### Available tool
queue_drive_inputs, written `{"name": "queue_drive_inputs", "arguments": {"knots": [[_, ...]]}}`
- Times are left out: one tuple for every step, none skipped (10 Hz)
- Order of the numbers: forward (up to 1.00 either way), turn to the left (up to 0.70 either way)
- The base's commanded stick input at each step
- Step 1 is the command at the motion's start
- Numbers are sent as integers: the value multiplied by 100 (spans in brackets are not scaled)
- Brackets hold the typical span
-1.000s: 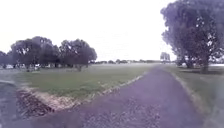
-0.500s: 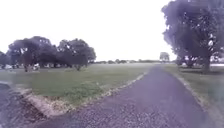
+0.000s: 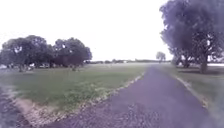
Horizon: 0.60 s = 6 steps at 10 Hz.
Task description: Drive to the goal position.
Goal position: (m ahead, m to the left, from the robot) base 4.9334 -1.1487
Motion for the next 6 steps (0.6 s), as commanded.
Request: {"name": "queue_drive_inputs", "arguments": {"knots": [[45,-27],[45,-27],[45,-27],[45,-27],[45,-27],[45,-27]]}}
